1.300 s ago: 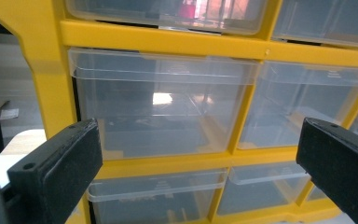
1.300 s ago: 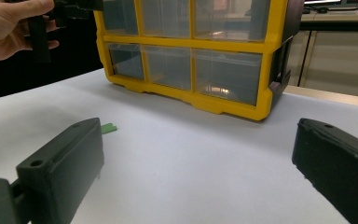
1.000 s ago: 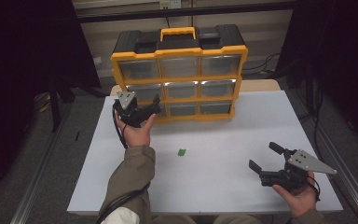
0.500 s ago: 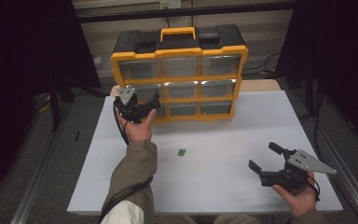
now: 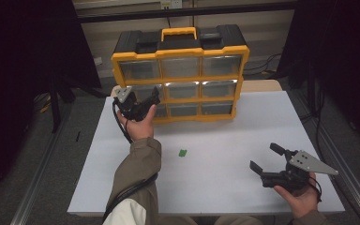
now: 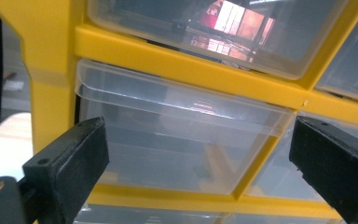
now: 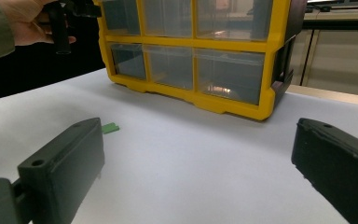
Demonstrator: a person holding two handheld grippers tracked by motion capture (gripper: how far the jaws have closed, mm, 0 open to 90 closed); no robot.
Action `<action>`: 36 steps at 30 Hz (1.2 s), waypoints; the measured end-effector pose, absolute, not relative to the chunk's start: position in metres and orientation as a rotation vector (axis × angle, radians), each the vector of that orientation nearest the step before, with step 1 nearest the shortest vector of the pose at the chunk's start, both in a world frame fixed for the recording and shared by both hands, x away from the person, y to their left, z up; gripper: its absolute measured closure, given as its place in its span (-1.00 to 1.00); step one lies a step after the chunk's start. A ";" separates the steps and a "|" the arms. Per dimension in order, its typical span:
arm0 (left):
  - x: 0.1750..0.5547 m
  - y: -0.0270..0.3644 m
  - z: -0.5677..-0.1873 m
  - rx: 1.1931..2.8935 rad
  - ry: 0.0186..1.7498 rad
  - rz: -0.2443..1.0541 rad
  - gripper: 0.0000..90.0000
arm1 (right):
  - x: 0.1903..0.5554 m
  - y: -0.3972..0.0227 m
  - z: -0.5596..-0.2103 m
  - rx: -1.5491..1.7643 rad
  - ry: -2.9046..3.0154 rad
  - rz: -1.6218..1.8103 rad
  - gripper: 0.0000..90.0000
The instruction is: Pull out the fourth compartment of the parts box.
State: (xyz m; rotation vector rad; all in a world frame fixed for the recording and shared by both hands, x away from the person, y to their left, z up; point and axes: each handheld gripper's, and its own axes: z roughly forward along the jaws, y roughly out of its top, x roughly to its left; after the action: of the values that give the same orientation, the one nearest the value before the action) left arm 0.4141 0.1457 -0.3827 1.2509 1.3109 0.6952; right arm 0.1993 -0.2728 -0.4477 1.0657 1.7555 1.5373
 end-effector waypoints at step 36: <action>0.410 0.138 -0.391 0.712 1.469 0.379 -0.03 | 0.199 -0.272 -0.448 1.062 1.761 1.543 -0.95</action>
State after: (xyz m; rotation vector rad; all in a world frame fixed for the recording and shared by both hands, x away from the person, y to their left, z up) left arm 0.4098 0.1375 -0.3912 0.7115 1.4689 0.3789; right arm 0.1993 -0.2724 -0.4478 1.0623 1.7612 1.5428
